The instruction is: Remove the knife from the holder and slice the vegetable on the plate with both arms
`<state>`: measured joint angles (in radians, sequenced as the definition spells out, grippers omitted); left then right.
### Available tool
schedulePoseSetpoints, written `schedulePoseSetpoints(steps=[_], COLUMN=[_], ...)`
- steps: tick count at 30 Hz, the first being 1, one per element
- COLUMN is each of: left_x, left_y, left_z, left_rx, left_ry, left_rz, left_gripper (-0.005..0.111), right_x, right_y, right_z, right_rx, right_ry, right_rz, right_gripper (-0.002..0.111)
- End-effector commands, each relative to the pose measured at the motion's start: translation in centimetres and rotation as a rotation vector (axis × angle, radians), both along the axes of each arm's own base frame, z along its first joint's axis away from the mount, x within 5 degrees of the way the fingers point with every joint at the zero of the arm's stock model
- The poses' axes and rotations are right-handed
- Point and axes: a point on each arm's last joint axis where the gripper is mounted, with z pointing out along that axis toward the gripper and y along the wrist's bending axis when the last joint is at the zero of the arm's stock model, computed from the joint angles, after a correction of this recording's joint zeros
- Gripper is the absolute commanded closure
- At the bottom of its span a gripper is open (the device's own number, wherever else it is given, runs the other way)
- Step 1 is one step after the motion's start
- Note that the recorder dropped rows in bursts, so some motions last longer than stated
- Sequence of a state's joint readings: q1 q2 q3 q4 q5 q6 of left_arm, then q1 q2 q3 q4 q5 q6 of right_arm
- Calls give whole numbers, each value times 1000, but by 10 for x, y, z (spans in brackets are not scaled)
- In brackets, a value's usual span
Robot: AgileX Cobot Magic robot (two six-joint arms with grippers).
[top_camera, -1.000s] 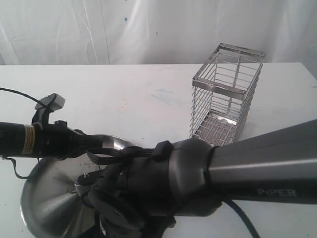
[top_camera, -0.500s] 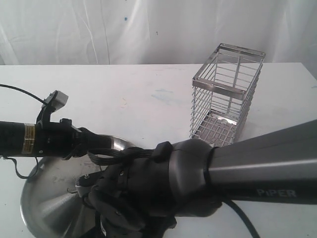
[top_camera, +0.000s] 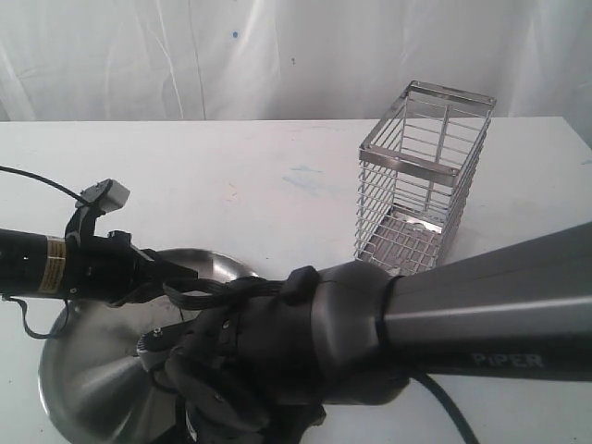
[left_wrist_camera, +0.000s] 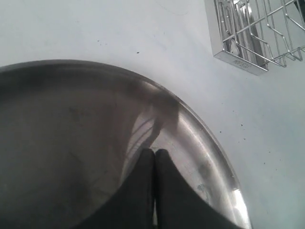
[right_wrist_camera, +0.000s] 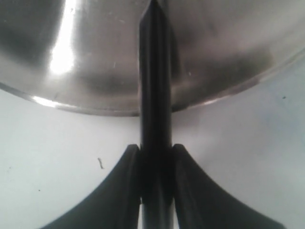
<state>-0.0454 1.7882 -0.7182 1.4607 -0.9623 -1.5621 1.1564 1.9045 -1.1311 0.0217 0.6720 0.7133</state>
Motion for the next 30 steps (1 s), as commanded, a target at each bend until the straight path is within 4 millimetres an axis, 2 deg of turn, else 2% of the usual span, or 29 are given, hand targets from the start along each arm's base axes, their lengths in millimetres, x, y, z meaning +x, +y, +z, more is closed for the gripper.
schedulePoseSetpoints(steps=[1,8,14,20,26,30], left_x=[-3,-3,-3,5,13,15], left_y=[2,4,0,-7,-5,12], left_z=[0,-2,1,27,53,66], left_rx=[20,61,13,-197,-212,-187], left_ry=[5,11,8,-90,-184,-228], left_rz=[-4,-5,-1,-6,1,89], left_gripper=[107,107,107,107,107,107], right_x=[-1,-1,-2,-4,-12,-9], right_y=[1,1,0,-5,-21,-25], right_z=[-5,-5,0,20,43,66], right_rx=[6,6,7,27,-79,-80], right_ry=[17,17,17,9,68,73], right_rz=[11,11,12,13,20,11], right_gripper=[108,108,108,108,108,108])
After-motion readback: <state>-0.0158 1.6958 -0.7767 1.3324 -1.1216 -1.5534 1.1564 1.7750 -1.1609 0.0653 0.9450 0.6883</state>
